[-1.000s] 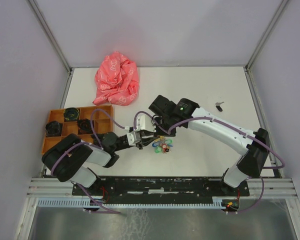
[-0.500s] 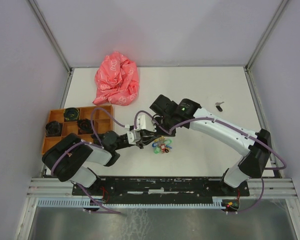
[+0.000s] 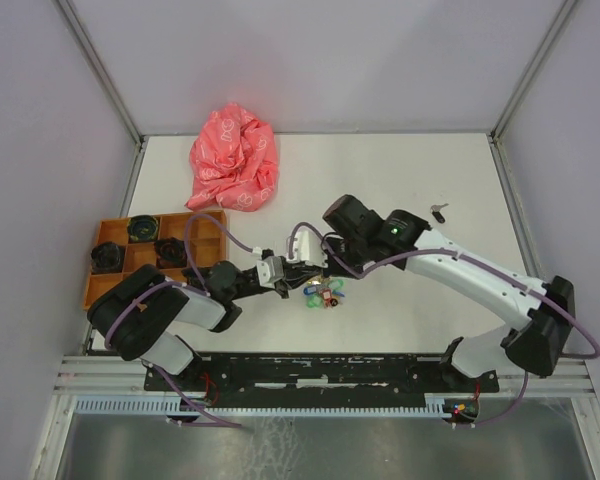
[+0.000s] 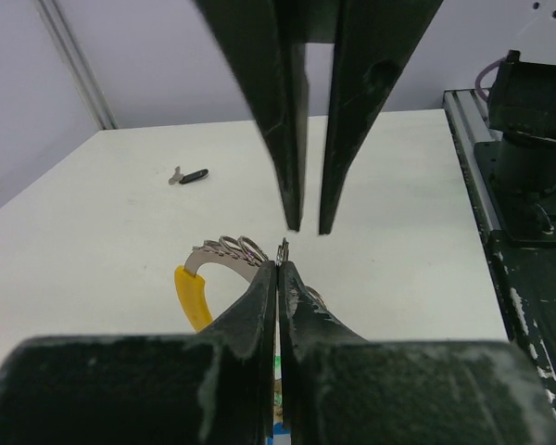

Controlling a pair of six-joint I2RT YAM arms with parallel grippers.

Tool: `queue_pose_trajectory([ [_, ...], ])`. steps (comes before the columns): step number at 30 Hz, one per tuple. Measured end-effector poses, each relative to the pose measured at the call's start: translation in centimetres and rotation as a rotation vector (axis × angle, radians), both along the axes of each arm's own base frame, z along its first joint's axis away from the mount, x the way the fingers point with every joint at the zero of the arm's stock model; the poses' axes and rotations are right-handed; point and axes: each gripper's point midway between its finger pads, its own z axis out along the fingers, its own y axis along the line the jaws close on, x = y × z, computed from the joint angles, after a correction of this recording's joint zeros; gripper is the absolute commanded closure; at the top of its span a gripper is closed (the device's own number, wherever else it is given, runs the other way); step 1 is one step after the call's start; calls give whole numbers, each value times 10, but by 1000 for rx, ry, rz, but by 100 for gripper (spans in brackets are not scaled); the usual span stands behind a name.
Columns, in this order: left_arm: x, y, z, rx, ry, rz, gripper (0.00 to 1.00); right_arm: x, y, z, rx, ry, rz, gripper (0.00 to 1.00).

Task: Put the keys on the keyring

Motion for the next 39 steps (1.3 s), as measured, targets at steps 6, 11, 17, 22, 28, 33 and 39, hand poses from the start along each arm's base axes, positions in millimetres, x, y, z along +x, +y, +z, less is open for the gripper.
queue_pose_trajectory([
  [6,7,2,3,-15,16,43,97,0,-26,16,222,0,-76,68],
  [11,10,4,10,-33,5,63,97,-1,-24,15,396,-24,-89,69],
  [17,8,6,22,-56,-19,65,97,-1,-13,-4,513,-13,-95,71],
  [22,6,8,26,-65,-30,64,97,5,-5,-4,600,-21,-109,73],
  [28,4,9,24,-60,-25,63,97,16,1,8,681,-53,-120,76],
  [33,4,9,24,-60,-25,63,97,16,4,14,718,-48,-111,76],
  [39,4,9,23,-60,-25,61,97,14,9,18,744,-31,-90,78],
])
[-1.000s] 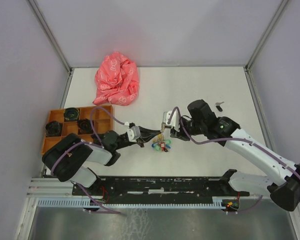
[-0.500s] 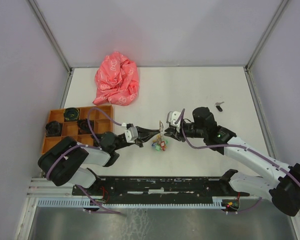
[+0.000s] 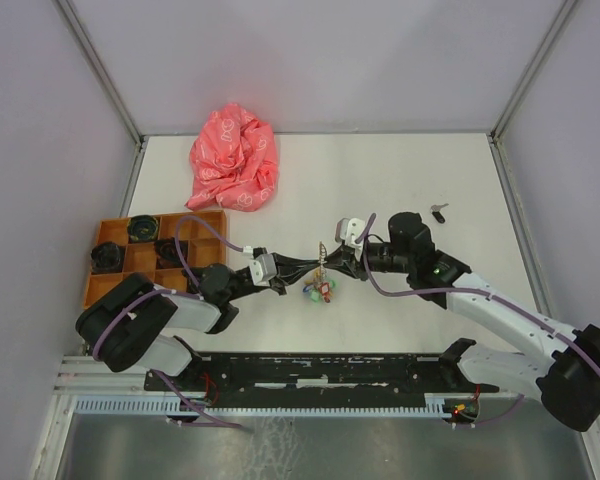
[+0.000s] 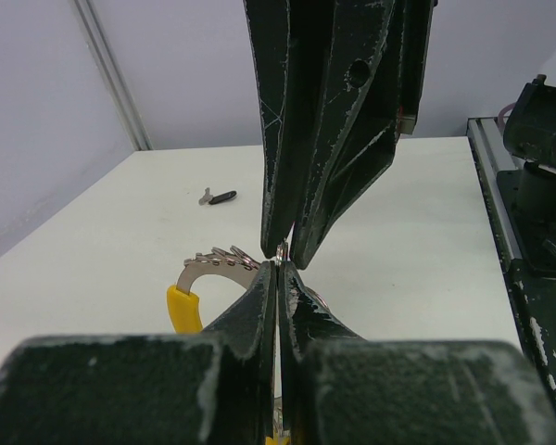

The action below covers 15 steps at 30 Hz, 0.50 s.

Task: Put the keys on the keyring

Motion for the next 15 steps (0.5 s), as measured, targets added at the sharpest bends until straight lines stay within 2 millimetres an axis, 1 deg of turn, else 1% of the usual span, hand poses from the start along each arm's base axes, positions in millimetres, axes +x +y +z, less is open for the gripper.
queue_pose_trajectory([
  [4,0,0,0,0,0,-1,97,-2,2,-2,2,12,13,84],
  [9,-1,0,0,2,0,-5,97,-3,3,-6,-4,26,24,98],
  [12,-1,0,0,2,-1,-7,95,-2,3,-5,-6,24,27,99],
  [15,-2,-1,0,3,-3,-13,88,-3,2,-5,-24,34,33,99],
])
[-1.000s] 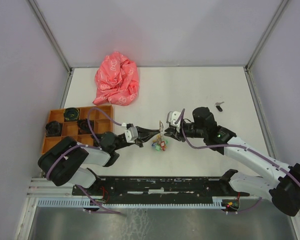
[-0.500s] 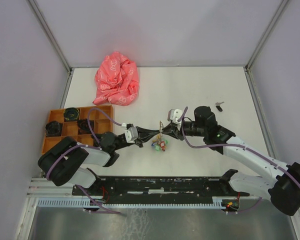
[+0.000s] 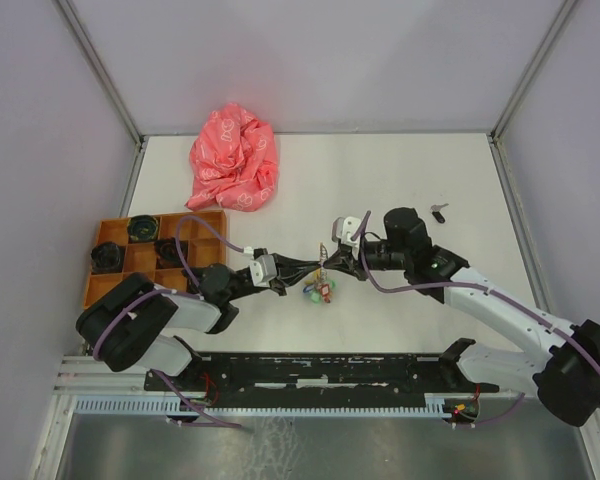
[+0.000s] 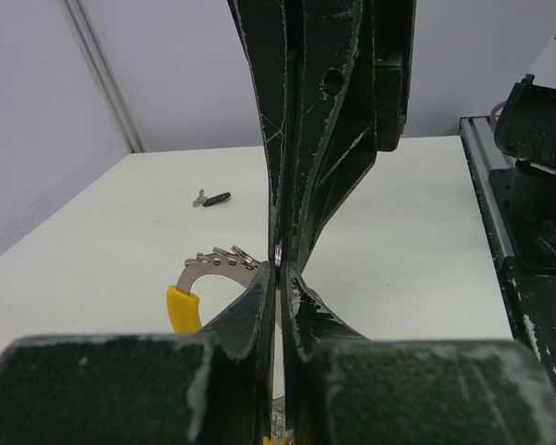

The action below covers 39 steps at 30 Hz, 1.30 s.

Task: Put the keys on the keyring

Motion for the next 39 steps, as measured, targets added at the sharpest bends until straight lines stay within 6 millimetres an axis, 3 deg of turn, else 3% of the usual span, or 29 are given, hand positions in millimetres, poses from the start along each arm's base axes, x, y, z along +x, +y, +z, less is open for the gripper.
queue_pose_trajectory([
  [11,-1,-2,-8,19,11,-17,76,-4,-9,-2,-147,49,42,99],
  [20,-6,-8,10,18,-35,-73,71,-7,-17,-2,-237,58,58,99],
  [26,-9,-13,11,37,-37,-117,71,-8,-18,-5,-290,47,62,99],
  [39,-3,-21,-13,150,54,-138,73,-6,-21,-5,-343,19,62,99],
])
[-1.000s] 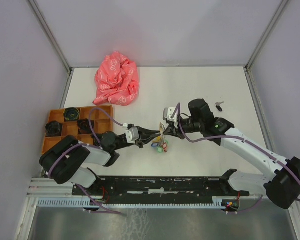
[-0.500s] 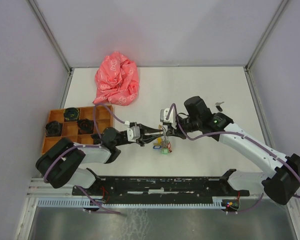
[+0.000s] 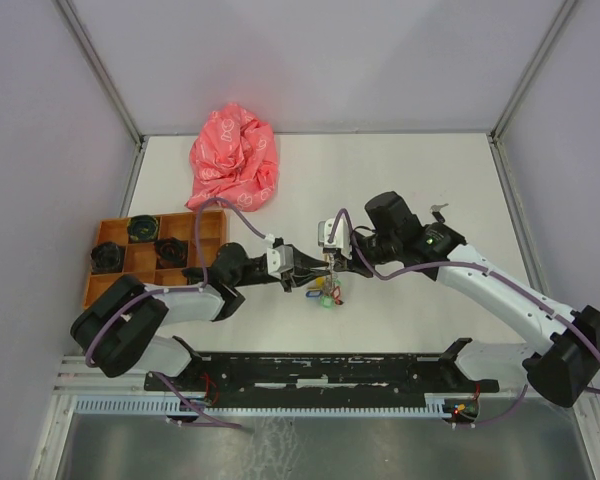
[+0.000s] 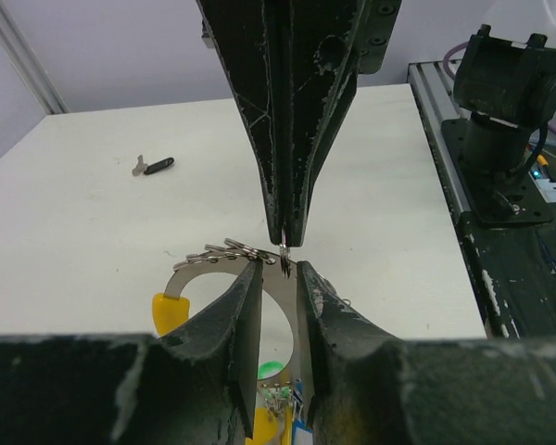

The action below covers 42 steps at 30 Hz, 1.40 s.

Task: Put the keys on the keyring

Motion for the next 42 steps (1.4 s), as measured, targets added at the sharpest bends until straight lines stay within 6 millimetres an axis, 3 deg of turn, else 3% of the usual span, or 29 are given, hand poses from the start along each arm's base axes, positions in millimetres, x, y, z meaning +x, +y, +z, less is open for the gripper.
queue_pose_trajectory([
  [19,0,0,-1,34,-4,0,77,-2,4,-4,-57,-15,26,99],
  [25,0,0,-1,35,-3,-1,88,-1,5,-4,-82,-23,33,99],
  [29,0,-1,-3,40,4,1,89,-1,5,-6,-99,-26,34,99],
  [33,1,-1,-5,50,14,8,97,-1,4,-9,-119,-30,36,99],
  [38,4,0,-7,62,-7,22,97,2,4,-11,-140,-34,24,75],
  [42,7,5,-12,76,-27,56,97,8,4,-4,-123,-52,-23,67],
])
